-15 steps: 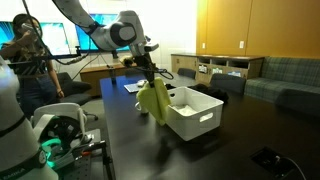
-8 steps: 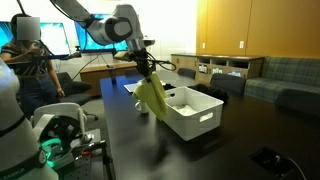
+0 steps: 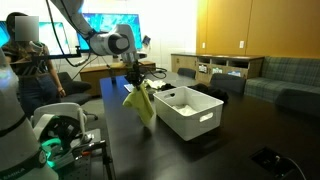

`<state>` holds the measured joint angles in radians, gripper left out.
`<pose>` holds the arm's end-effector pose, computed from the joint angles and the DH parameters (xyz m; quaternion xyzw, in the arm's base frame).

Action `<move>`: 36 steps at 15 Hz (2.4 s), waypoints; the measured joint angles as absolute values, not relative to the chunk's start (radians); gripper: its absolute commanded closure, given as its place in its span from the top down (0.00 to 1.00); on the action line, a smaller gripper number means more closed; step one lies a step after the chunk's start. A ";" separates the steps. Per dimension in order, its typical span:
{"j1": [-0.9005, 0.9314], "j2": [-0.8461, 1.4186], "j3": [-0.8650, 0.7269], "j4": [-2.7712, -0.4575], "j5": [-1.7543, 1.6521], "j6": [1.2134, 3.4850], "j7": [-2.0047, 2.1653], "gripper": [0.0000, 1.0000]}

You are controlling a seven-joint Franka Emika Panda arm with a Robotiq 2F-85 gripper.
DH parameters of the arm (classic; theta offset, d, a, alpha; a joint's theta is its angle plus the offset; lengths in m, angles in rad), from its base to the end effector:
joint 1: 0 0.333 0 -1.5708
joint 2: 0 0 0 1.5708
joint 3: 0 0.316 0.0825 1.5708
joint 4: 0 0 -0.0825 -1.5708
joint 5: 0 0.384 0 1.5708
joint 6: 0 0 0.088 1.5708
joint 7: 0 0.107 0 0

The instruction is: Pick up the cloths from the table and put them in the box, then pick up the marker and the seal tape put them in the cup

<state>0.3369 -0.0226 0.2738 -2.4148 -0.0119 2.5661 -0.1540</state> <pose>0.4116 0.2883 0.3353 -0.9225 -0.3763 -0.0857 0.0130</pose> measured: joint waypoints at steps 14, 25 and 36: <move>0.116 0.317 0.405 -2.248 0.675 2.532 -0.948 0.10; 0.065 0.313 0.351 -2.366 1.174 2.634 -0.979 0.71; 0.342 0.230 0.292 -2.571 1.067 3.147 -0.460 1.00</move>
<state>0.3420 0.2301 0.2917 -2.5712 1.0672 3.1466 -0.4598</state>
